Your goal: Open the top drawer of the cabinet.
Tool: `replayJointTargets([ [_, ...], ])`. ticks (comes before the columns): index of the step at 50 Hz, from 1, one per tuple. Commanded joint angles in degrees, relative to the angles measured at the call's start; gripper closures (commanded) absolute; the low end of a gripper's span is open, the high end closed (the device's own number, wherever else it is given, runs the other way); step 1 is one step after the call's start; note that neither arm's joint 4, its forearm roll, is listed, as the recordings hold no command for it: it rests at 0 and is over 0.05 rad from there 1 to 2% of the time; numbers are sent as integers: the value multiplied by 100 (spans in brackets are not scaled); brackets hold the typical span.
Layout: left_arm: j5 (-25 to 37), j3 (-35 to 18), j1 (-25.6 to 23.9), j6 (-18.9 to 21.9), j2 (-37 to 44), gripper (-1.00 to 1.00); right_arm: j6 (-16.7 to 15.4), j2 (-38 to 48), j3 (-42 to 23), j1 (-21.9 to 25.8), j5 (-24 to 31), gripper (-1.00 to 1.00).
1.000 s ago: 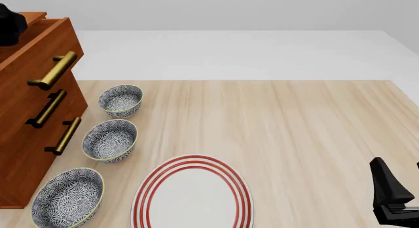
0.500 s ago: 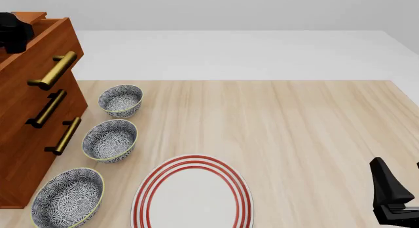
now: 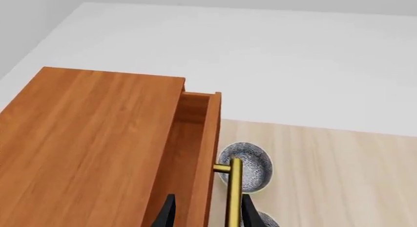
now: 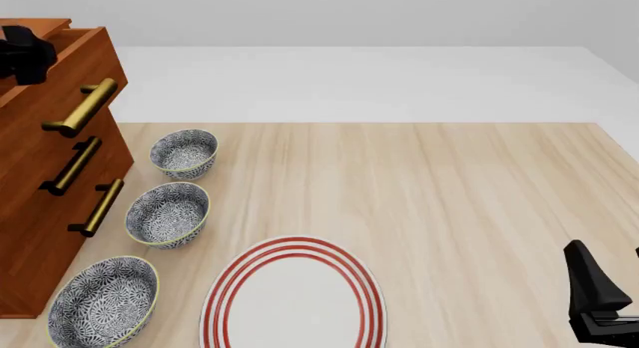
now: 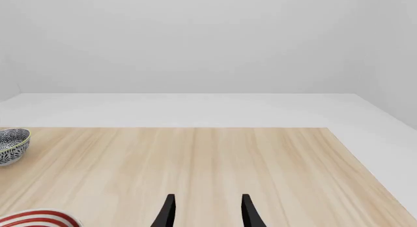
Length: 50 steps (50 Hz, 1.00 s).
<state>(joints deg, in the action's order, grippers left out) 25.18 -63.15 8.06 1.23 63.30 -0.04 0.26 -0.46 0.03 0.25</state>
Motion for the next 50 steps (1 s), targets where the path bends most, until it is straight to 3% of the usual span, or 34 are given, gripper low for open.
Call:
replayJointTargets([
  [1, -91, 6, 60, 54, 141, -100, 1, 0, 0, 0, 0, -100],
  [50, -344, 169, -40, 130, 533, -100, -1, 1, 0, -1, 1, -100],
])
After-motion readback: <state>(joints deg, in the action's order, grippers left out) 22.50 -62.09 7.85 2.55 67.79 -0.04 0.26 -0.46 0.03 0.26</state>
